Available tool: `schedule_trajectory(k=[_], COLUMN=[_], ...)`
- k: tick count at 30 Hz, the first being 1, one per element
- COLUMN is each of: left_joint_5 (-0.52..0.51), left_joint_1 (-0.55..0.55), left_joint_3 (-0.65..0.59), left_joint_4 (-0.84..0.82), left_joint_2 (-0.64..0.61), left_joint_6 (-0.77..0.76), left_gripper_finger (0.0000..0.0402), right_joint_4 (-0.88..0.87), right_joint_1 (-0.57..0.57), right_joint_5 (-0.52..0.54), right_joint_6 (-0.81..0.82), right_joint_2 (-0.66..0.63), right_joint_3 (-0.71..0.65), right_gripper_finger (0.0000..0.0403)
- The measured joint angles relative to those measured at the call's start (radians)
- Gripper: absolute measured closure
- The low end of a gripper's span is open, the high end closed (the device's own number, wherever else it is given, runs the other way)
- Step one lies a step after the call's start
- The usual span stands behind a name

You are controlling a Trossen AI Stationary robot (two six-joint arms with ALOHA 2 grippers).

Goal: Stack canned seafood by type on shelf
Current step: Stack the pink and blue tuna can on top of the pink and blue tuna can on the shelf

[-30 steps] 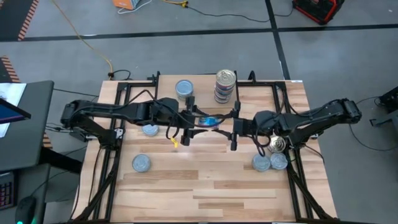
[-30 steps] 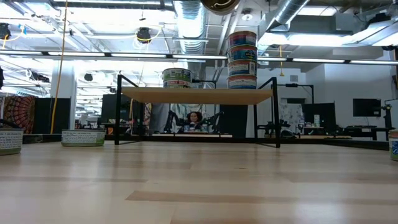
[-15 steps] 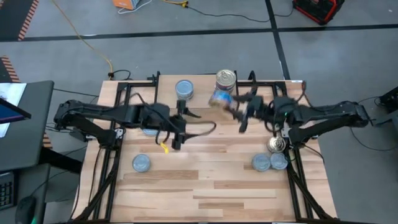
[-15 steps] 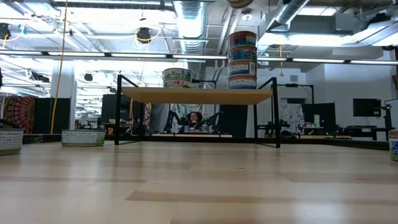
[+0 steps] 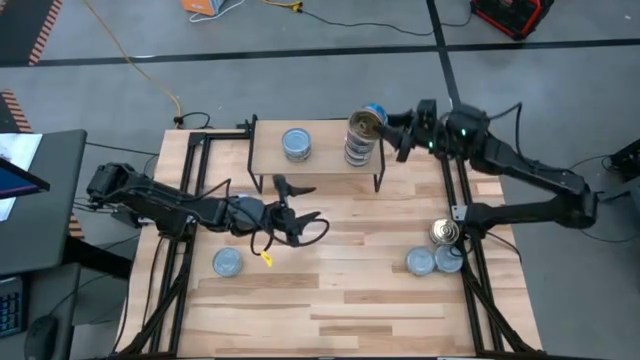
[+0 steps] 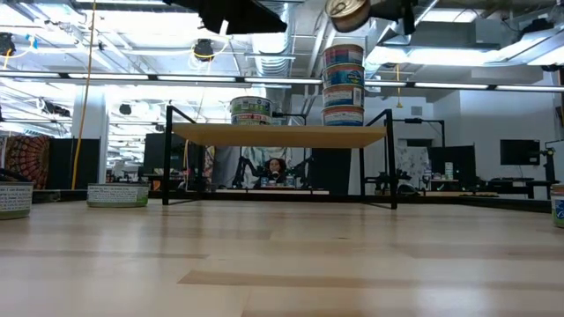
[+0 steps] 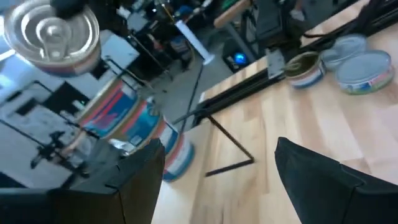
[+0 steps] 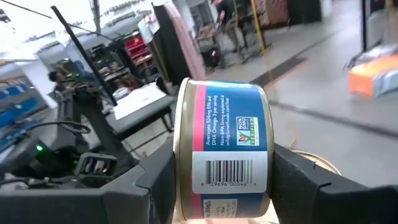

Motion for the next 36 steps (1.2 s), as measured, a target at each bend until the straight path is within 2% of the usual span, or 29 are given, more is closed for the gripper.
schedule_trajectory(k=[5, 8, 15, 26, 36], left_joint_5=[0.047, 0.073, -0.051, -0.037, -0.042], left_joint_1=[-0.008, -0.004, -0.004, -0.007, -0.008], left_joint_3=[-0.069, -0.135, -0.175, -0.175, -0.175], left_joint_4=[0.166, 0.306, 0.382, 0.377, 0.375], left_joint_2=[-0.001, -0.001, -0.001, -0.001, -0.001], left_joint_6=[0.057, 0.105, 0.208, 0.170, 0.173], left_gripper_finger=[0.0112, 0.0112, 0.0112, 0.0112, 0.0112], right_joint_4=[-0.055, -0.089, -0.153, -0.213, -0.287], right_joint_1=[-0.146, -0.200, -0.263, -0.347, -0.390], right_joint_5=[-0.245, -0.338, -0.496, -0.666, -0.703], right_joint_6=[0.110, 0.145, 0.168, 0.191, 0.190], right_joint_2=[0.107, 0.165, 0.246, 0.262, 0.265], right_joint_3=[0.086, 0.132, 0.198, 0.207, 0.206], right_gripper_finger=[0.0176, 0.0176, 0.0175, 0.0173, 0.0129])
